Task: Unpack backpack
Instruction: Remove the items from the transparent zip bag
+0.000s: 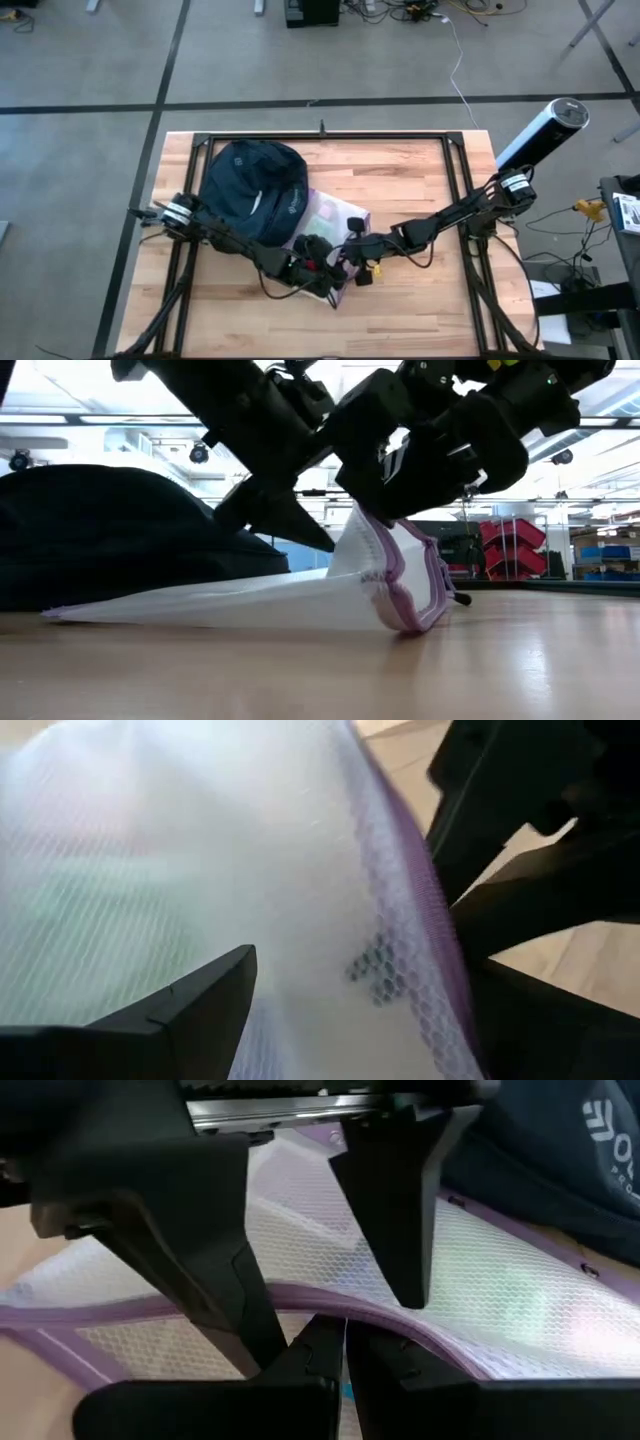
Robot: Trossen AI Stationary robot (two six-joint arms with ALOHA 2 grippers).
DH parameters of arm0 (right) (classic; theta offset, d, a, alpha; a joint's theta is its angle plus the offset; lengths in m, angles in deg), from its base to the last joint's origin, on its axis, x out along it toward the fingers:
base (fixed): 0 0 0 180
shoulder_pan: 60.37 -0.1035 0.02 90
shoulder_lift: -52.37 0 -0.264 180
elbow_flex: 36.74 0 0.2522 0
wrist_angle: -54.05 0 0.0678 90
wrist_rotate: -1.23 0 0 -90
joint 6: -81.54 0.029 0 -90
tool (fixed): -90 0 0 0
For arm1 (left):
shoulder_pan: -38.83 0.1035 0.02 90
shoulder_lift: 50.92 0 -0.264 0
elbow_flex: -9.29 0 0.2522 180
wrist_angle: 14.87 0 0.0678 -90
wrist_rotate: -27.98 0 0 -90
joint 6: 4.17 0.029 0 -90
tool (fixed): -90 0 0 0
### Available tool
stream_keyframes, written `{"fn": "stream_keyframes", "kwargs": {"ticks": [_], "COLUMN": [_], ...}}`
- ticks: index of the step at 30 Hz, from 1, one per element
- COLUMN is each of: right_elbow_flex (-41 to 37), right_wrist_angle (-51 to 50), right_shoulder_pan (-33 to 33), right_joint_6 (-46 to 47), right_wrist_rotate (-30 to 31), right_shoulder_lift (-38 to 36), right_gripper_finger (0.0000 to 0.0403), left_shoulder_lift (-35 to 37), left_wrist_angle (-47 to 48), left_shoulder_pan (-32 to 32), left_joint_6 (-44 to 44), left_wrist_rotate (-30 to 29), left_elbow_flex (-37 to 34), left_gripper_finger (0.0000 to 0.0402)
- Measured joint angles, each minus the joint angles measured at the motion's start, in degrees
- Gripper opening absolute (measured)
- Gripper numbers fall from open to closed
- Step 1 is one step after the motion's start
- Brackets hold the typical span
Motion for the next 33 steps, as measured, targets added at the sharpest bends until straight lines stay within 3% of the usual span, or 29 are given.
{"fn": "stream_keyframes", "kwargs": {"ticks": [9, 12, 15, 19, 20, 33], "right_elbow_flex": [0.0, 0.0, 0.0, -0.08, -0.18, -0.26], "right_wrist_angle": [-2.2, -4.89, -7.26, -9.5, -9.46, 2.8], "right_shoulder_pan": [-0.44, -0.73, -0.78, -0.63, -0.63, 0.92], "right_joint_6": [0.46, 1.07, 1.38, 4.37, 5.31, 15.88], "right_wrist_rotate": [-1.31, -1.53, -1.53, -1.03, -0.94, 13.92], "right_shoulder_lift": [-1.74, -3.25, -5.25, -5.86, -5.64, 6.95], "right_gripper_finger": [0.0, 0.0, 0.0, 0.0, 0.0, 0.0], "left_shoulder_lift": [1.27, 1.94, 1.94, 2.05, 2.06, 3.37], "left_wrist_angle": [10.63, 14.57, 17.4, 16.57, 16.59, 16.71], "left_shoulder_pan": [0.7, 0.7, 0.76, 0.85, 0.9, 3.4], "left_joint_6": [-7.8, -8.11, -7.42, -4.06, -3.34, 8.89], "left_wrist_rotate": [4.01, 4.52, 4.61, 4.62, 4.62, 4.62], "left_elbow_flex": [0.0, 0.73, 1.43, 1.99, 2.25, 7.54], "left_gripper_finger": [0.0313, 0.0288, 0.0209, 0.0045, 0.0025, 0.0]}}
